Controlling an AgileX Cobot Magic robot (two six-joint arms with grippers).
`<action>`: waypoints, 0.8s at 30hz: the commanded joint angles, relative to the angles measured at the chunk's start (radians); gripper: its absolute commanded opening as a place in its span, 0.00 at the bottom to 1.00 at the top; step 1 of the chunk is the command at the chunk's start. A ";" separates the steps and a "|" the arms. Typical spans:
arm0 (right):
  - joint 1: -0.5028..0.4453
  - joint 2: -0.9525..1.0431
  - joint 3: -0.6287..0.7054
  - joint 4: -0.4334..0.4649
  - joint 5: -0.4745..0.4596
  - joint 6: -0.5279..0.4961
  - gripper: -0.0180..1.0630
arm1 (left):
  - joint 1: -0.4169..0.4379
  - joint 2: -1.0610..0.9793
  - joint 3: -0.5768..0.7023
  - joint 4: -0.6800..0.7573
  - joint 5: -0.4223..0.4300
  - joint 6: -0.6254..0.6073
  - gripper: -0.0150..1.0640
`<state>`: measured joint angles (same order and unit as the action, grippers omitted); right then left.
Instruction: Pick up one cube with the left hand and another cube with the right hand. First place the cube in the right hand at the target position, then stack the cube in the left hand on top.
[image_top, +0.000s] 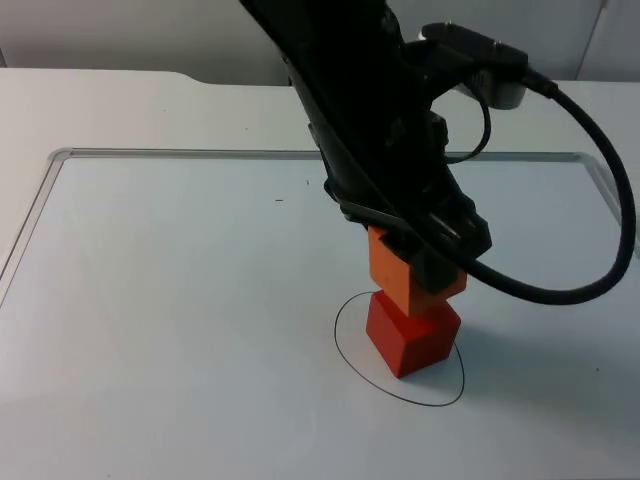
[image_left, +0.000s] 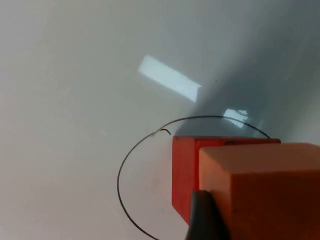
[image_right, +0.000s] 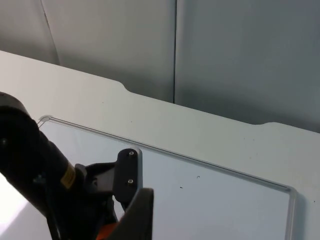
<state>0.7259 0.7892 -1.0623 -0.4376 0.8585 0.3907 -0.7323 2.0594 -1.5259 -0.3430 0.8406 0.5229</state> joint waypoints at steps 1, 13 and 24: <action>0.003 -0.006 0.004 0.001 -0.009 0.002 0.89 | -0.011 -0.002 -0.011 -0.010 -0.004 0.006 0.01; 0.003 -0.006 0.004 0.005 0.004 0.004 0.89 | -0.049 0.000 -0.011 0.125 -0.042 -0.062 0.01; 0.003 -0.006 0.004 0.007 0.005 0.004 0.89 | -0.049 0.042 -0.011 0.110 -0.008 -0.062 0.01</action>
<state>0.7259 0.7892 -1.0623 -0.4356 0.8625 0.3926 -0.7778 2.0937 -1.5259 -0.2196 0.8300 0.4678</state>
